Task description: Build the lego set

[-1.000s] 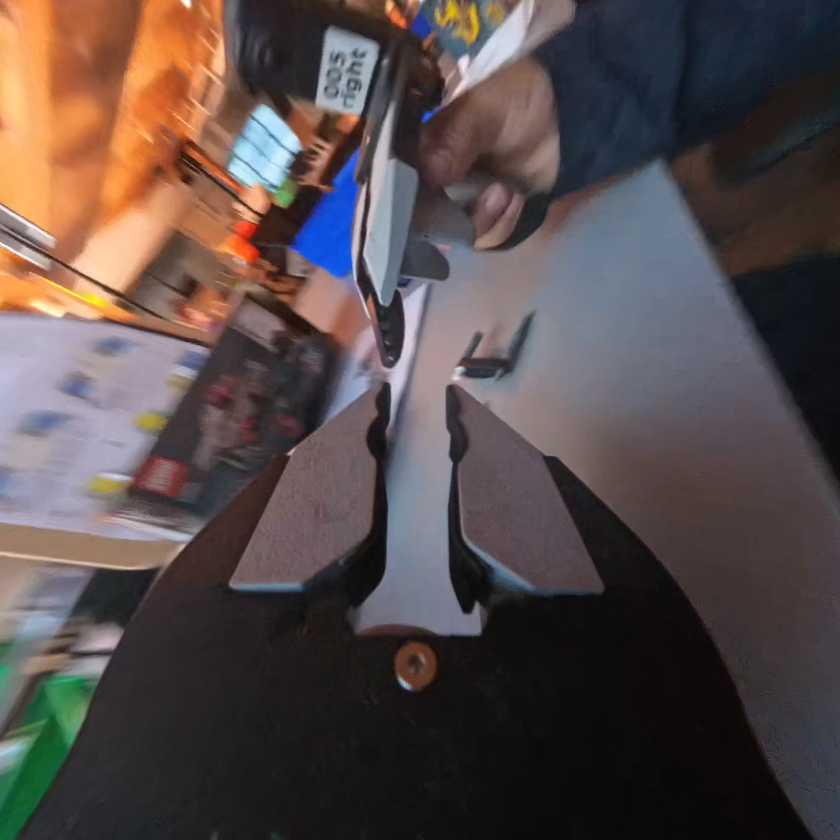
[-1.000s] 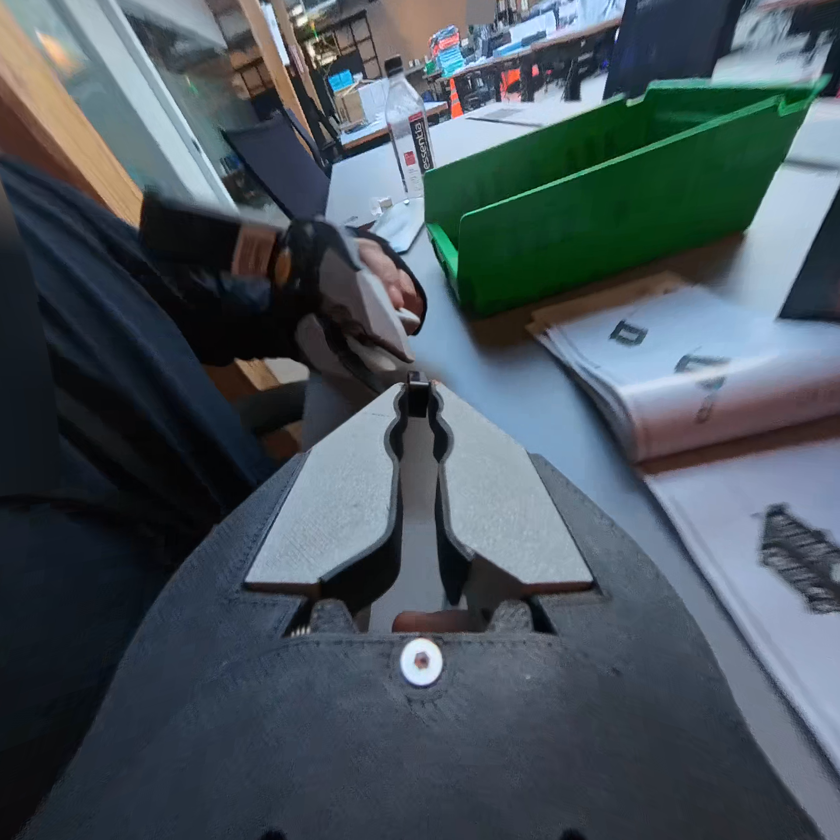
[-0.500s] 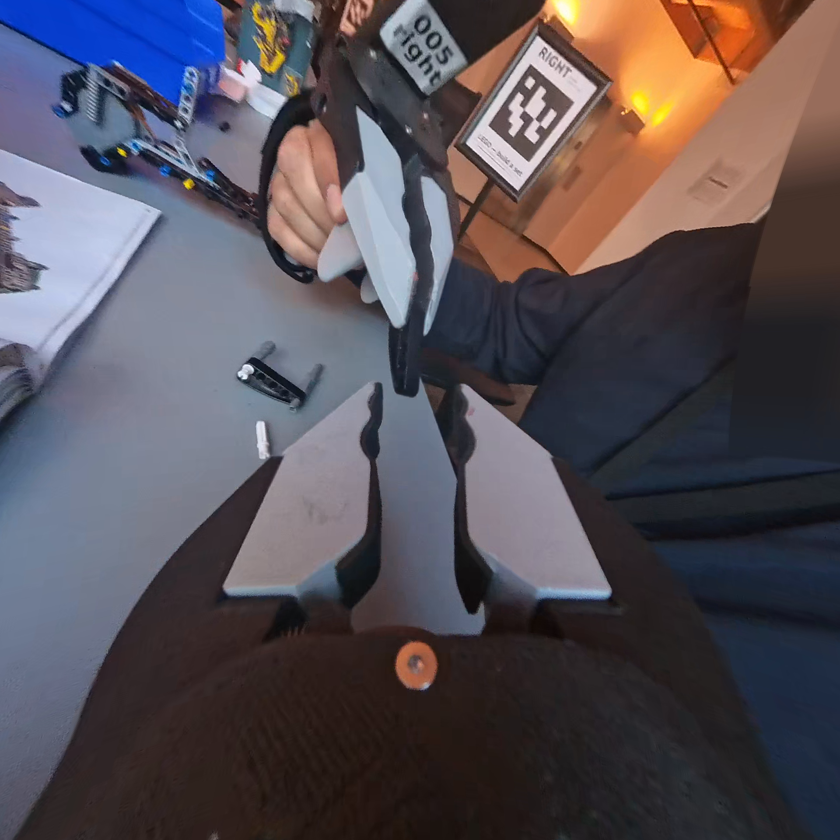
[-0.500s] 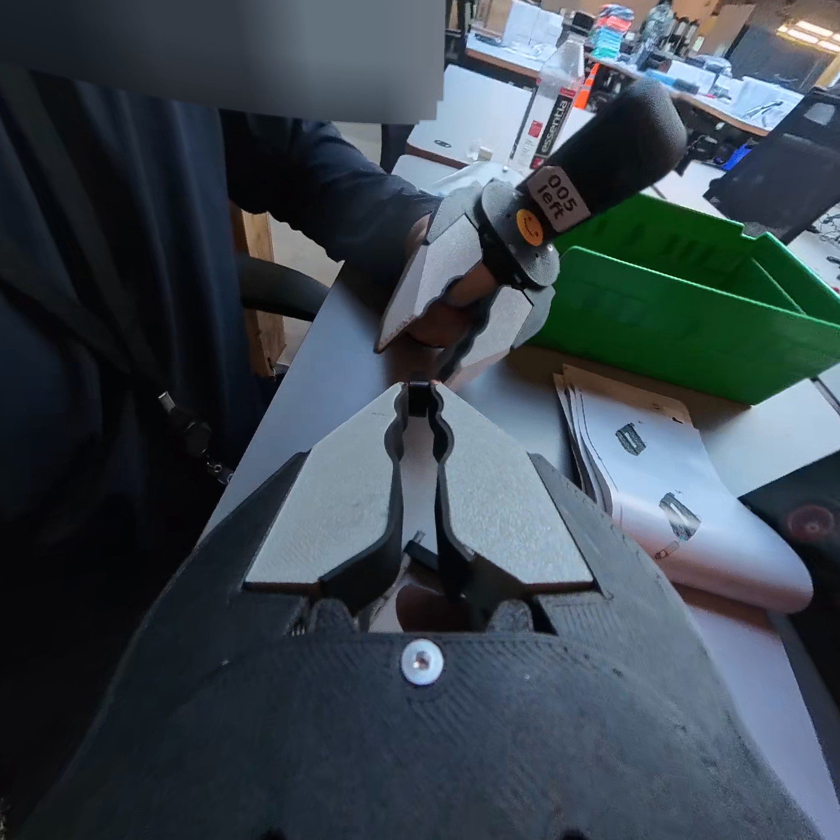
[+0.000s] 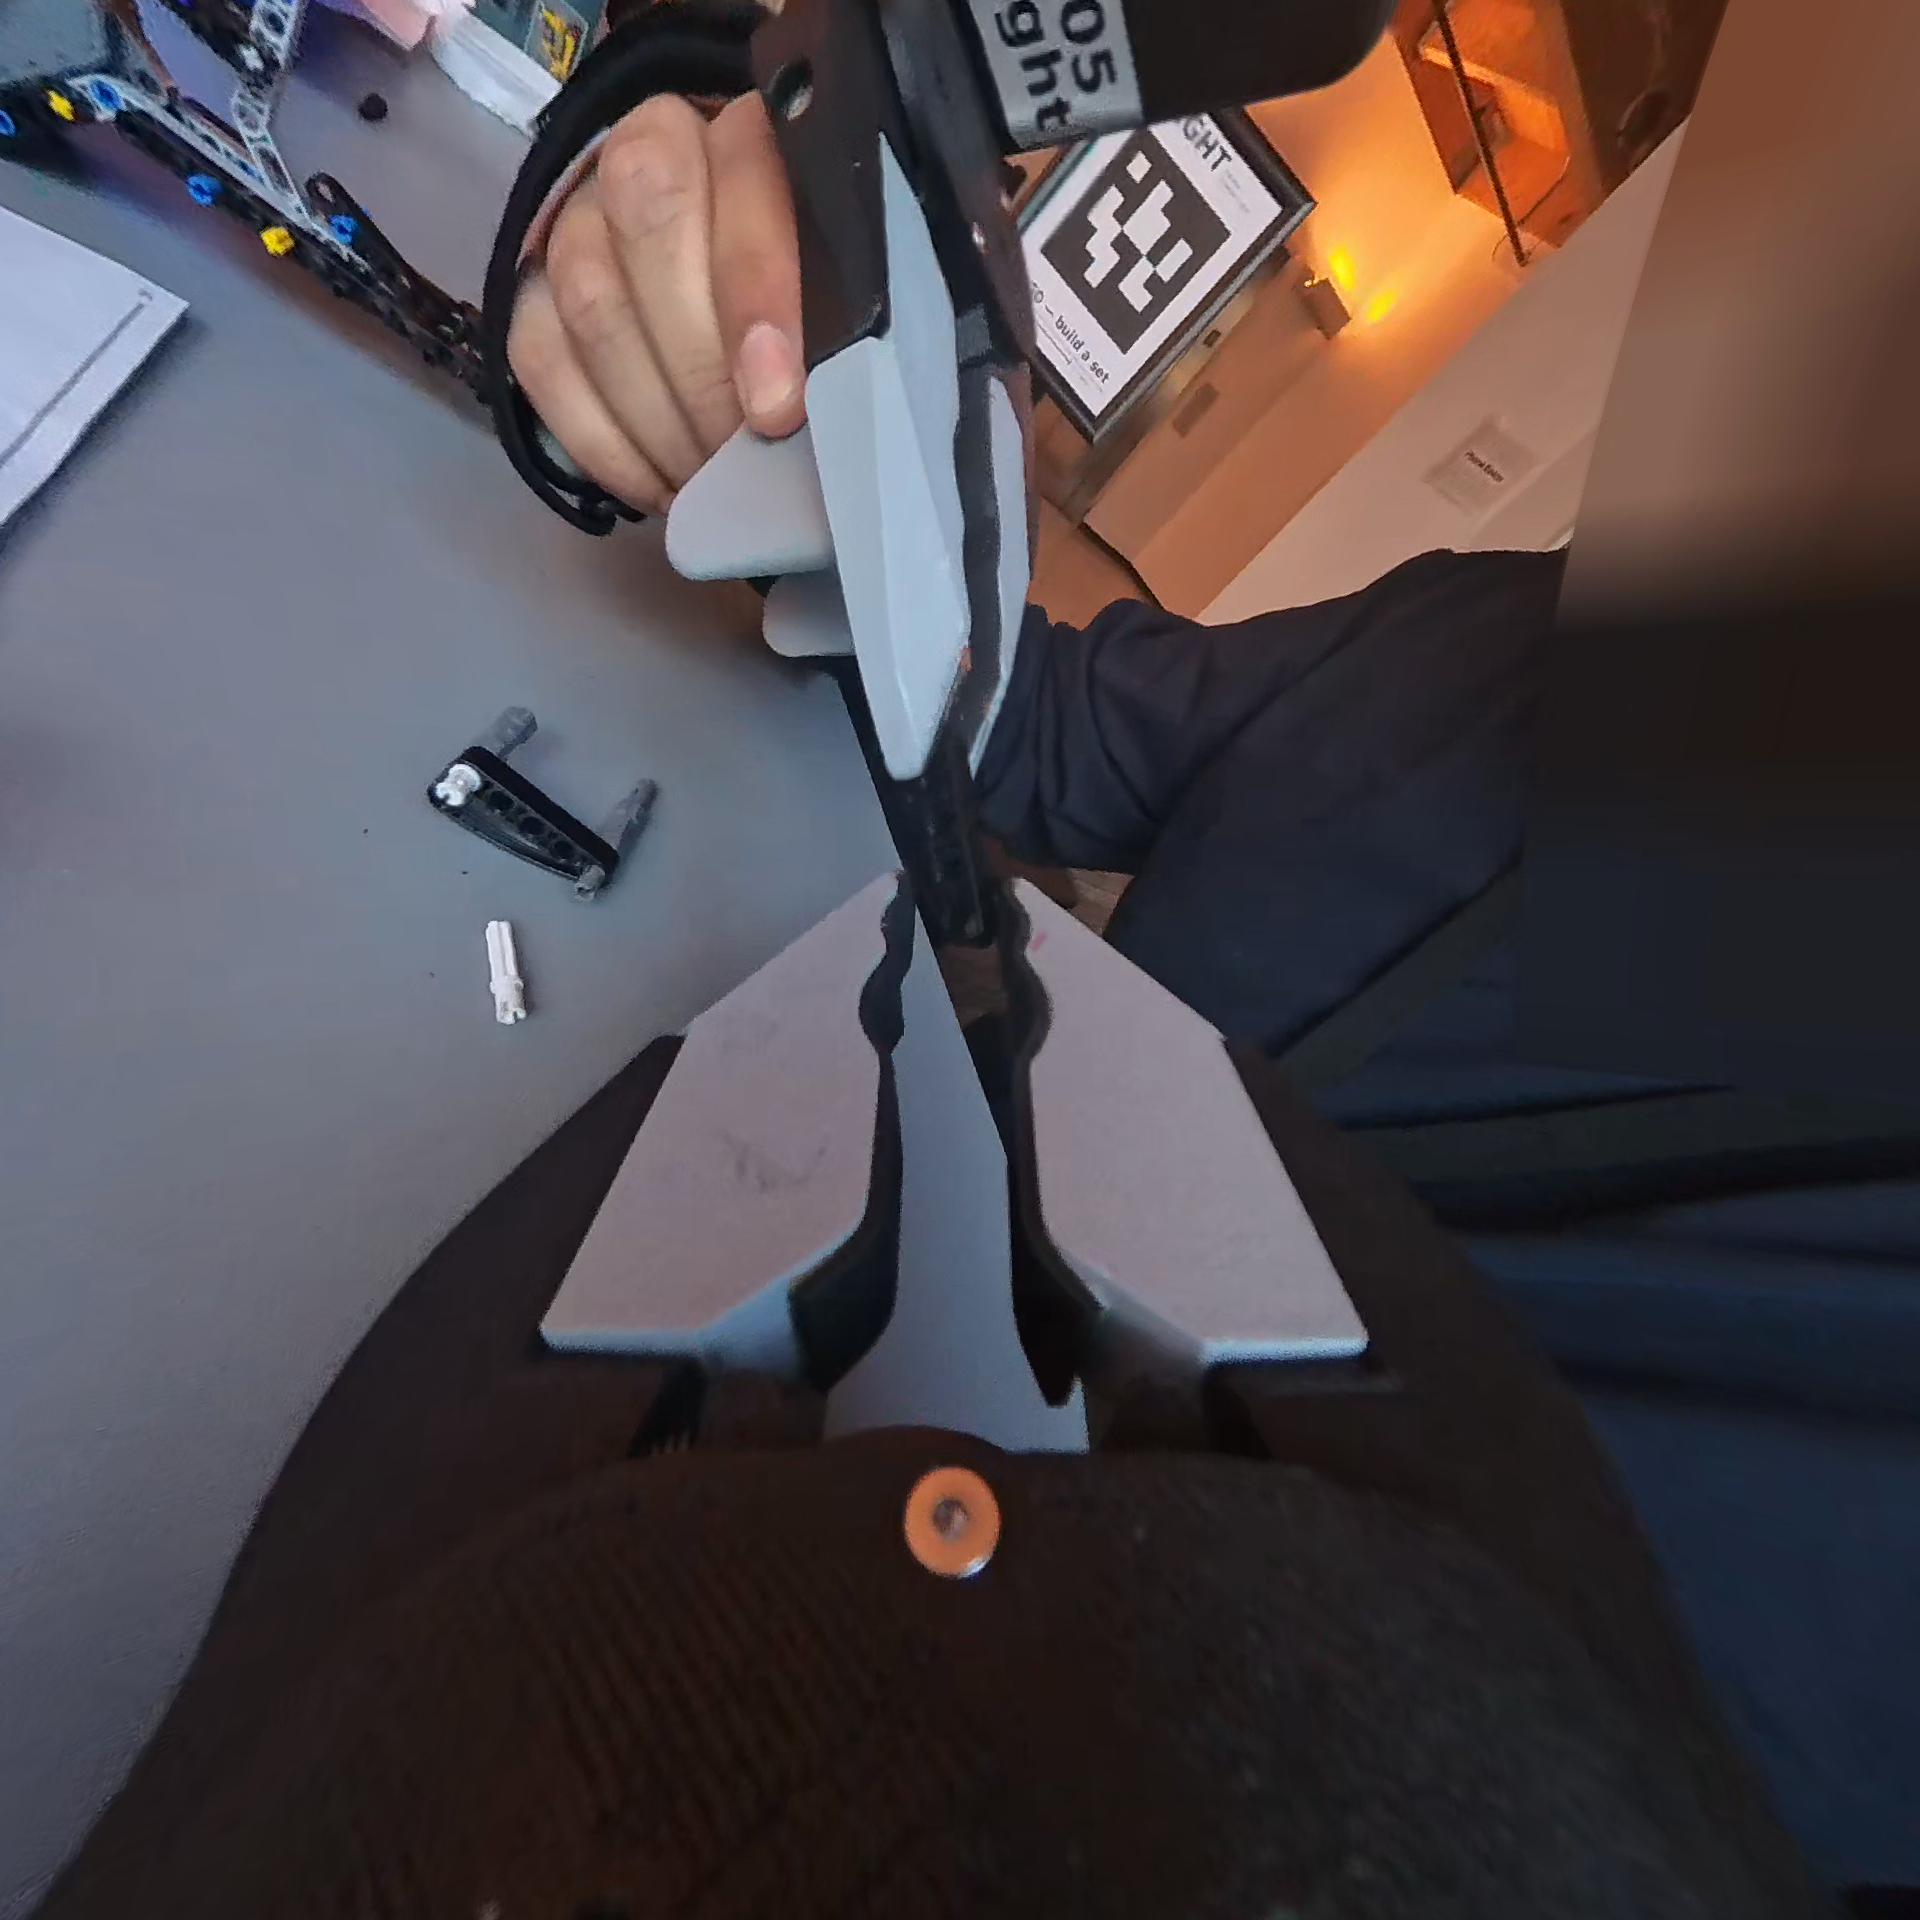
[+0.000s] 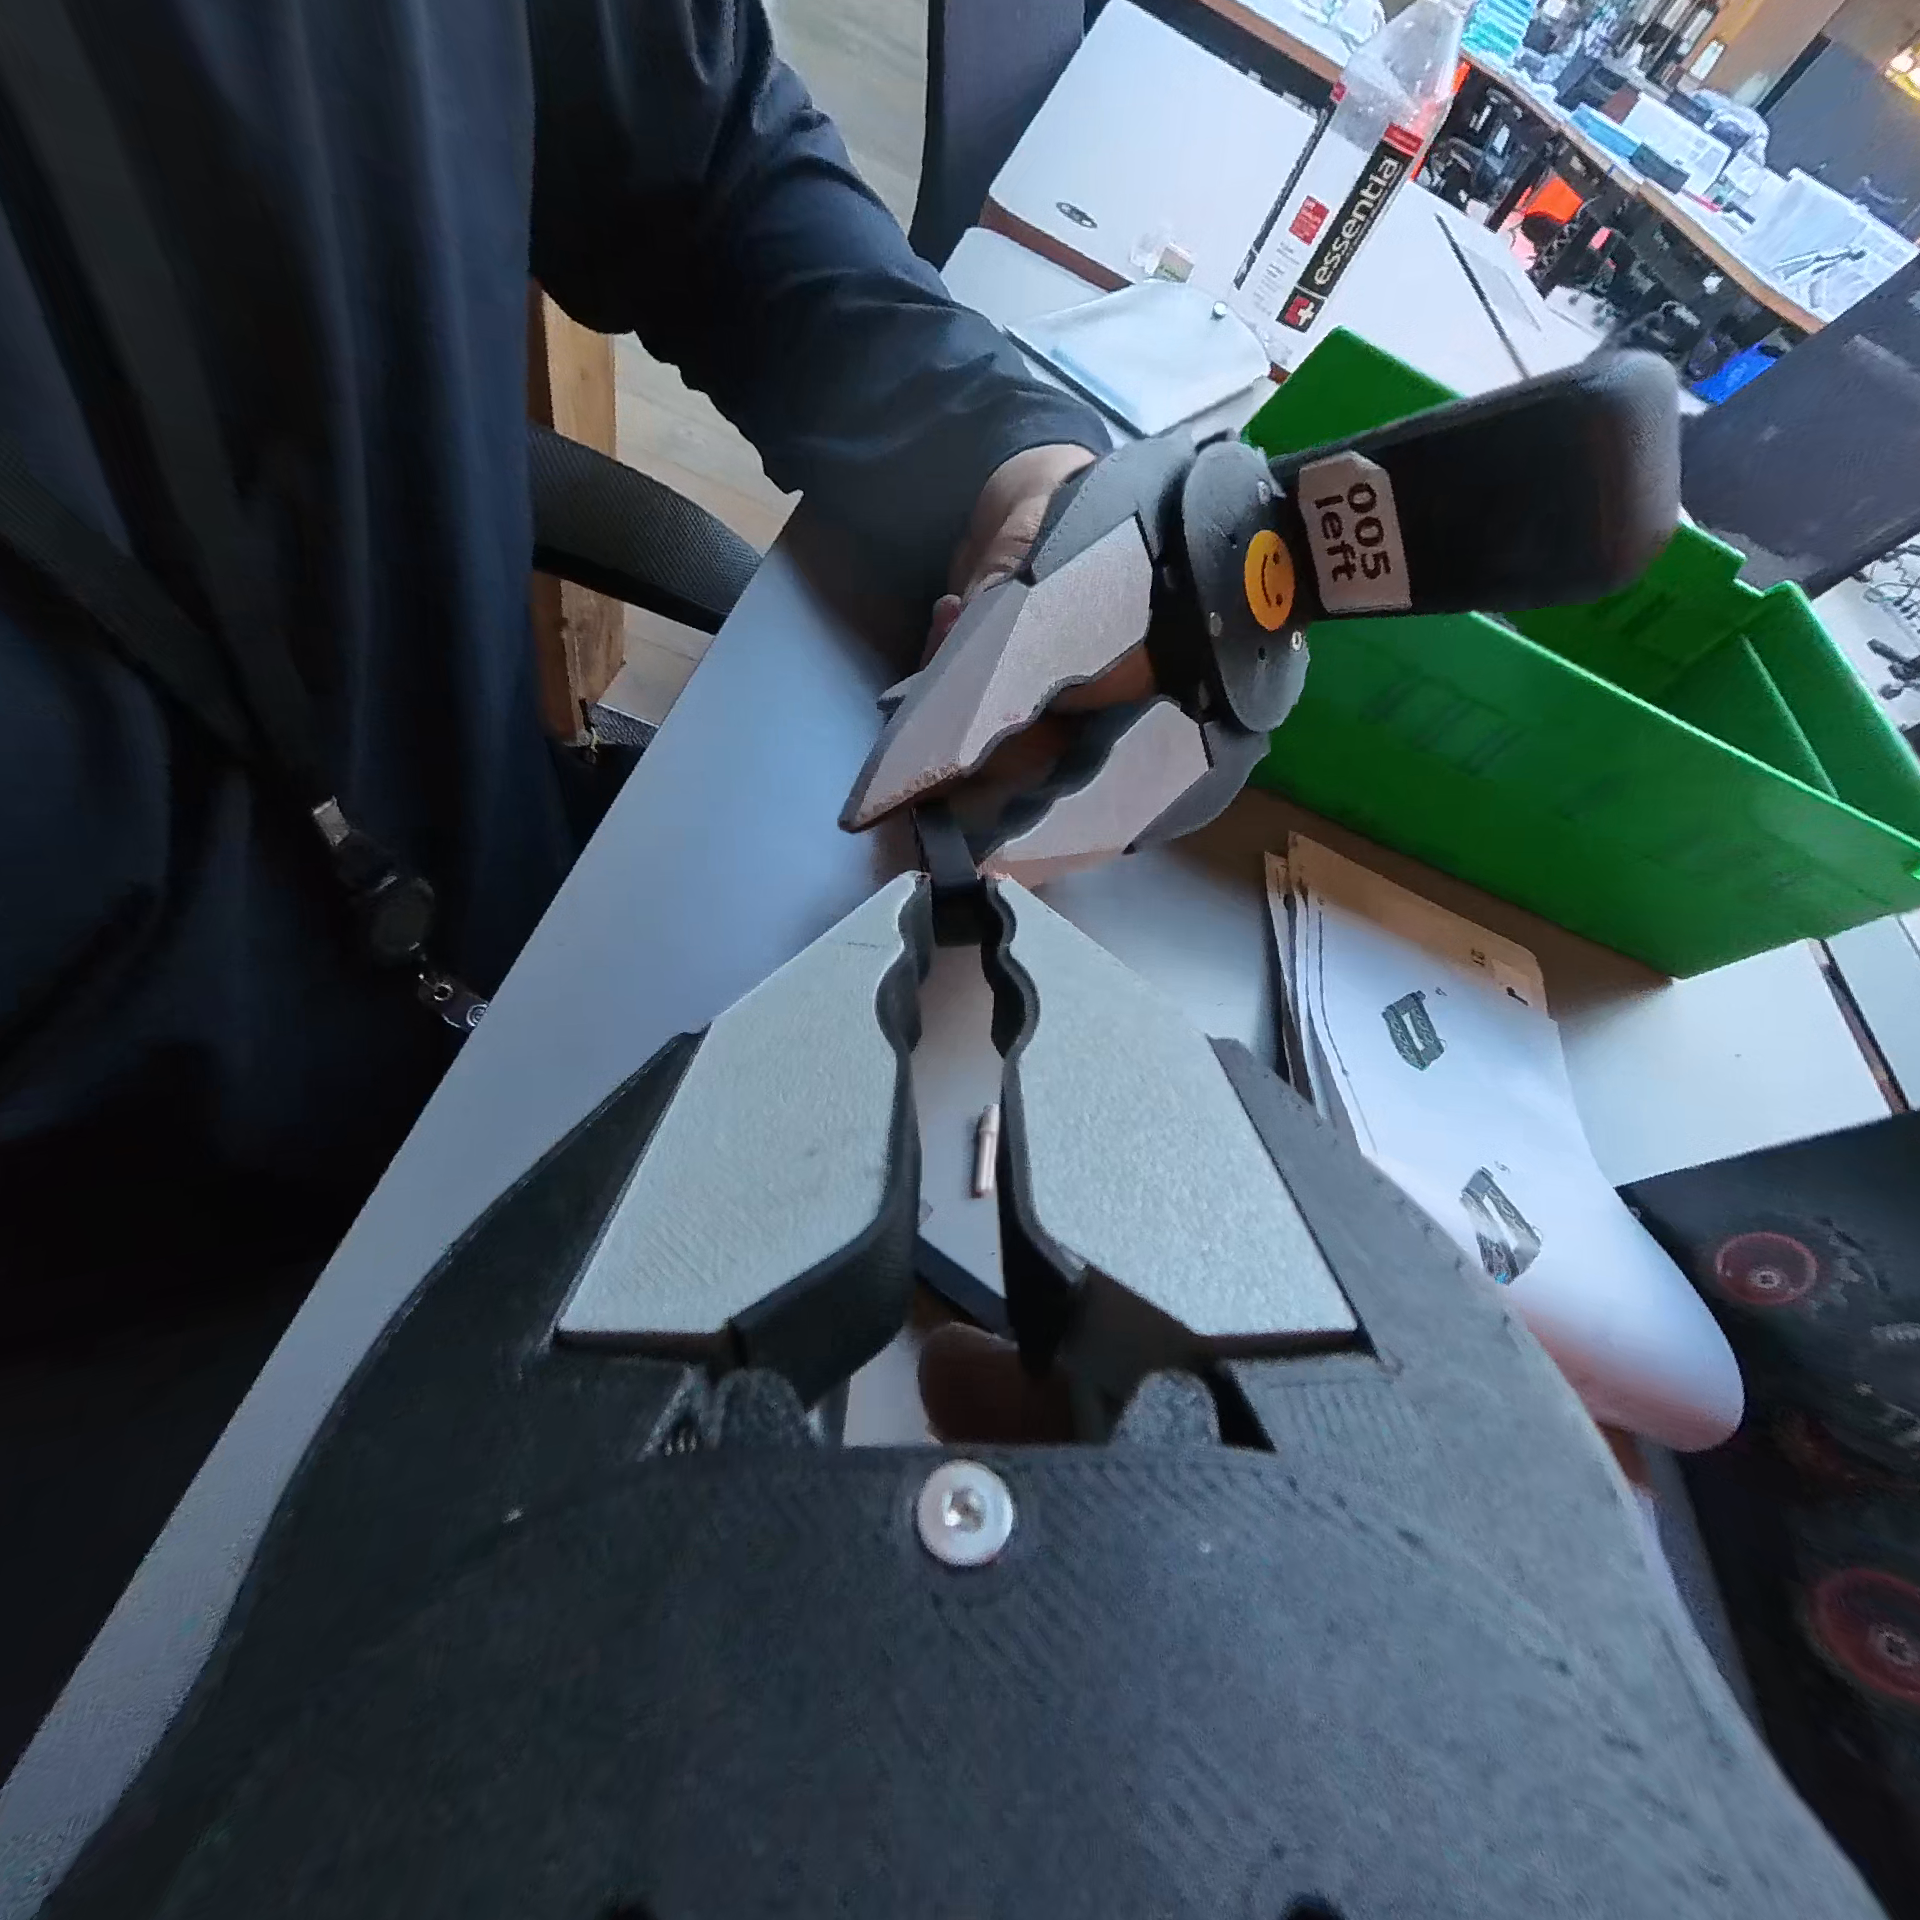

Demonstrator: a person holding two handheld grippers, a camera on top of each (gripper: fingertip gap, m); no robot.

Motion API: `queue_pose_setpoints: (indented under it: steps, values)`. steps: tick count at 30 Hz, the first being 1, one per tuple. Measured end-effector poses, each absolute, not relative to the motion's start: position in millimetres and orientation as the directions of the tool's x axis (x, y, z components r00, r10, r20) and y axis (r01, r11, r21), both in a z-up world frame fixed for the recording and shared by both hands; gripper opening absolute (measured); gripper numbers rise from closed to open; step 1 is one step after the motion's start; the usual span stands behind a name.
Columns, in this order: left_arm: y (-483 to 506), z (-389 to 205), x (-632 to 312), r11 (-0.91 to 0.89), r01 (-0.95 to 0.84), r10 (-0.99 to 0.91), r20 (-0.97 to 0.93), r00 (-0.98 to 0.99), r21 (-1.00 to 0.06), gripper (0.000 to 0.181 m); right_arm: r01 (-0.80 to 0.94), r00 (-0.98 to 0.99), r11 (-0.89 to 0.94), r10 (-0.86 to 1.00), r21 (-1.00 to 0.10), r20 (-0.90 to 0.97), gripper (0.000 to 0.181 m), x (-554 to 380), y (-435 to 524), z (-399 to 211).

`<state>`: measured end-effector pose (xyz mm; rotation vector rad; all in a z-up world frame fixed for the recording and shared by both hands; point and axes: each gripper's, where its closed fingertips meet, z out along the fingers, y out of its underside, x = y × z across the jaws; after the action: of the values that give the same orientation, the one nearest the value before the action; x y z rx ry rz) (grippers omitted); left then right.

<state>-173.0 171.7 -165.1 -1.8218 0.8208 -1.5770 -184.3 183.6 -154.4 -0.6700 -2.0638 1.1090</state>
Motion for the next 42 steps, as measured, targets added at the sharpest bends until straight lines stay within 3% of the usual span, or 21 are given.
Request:
queue_pose_setpoints:
  steps: [12,14,19,23,27,30,36,39,42]
  values:
    - [149,-168,-168,-0.687,-0.166,-0.717,0.697,0.001,-0.707,0.028,0.08,-0.707,0.635,0.579,-0.768,0.405,0.005,-182,166,-168]
    - [150,-170,-166,-0.693,-0.173,-0.712,0.702,0.012,-0.7,0.018,0.071,-0.723,0.626,0.569,-0.776,0.392,0.005,-179,163,-168]
    - [148,-175,-162,-0.707,-0.203,-0.697,0.717,0.031,-0.678,0.023,0.086,-0.755,0.645,0.54,-0.759,0.373,0.005,-177,158,-175]
    - [152,-181,-167,-0.71,-0.207,-0.698,0.712,0.077,-0.674,0.012,0.082,-0.745,0.66,0.539,-0.747,0.394,0.005,-186,159,-171]
    - [181,-162,-182,-0.687,-0.009,-0.72,0.68,0.139,-0.726,0.012,0.139,-0.576,0.588,0.702,-0.796,0.418,0.012,-207,188,-147]
    - [197,-144,-186,-0.685,0.179,-0.695,0.707,0.13,-0.707,0.012,0.12,-0.423,0.528,0.793,-0.841,0.438,0.035,-209,205,-127]
    - [216,-140,-189,-0.688,0.316,-0.635,0.753,0.173,-0.653,0.011,0.165,-0.324,0.575,0.799,-0.801,0.506,0.054,-210,203,-138]
    - [215,-142,-185,-0.71,0.321,-0.614,0.774,0.154,-0.627,0.011,0.197,-0.251,0.593,0.8,-0.781,0.544,0.041,-217,208,-143]
    - [215,-145,-185,-0.719,0.325,-0.602,0.784,0.151,-0.614,0.011,0.2,-0.229,0.637,0.77,-0.745,0.596,0.039,-219,209,-145]
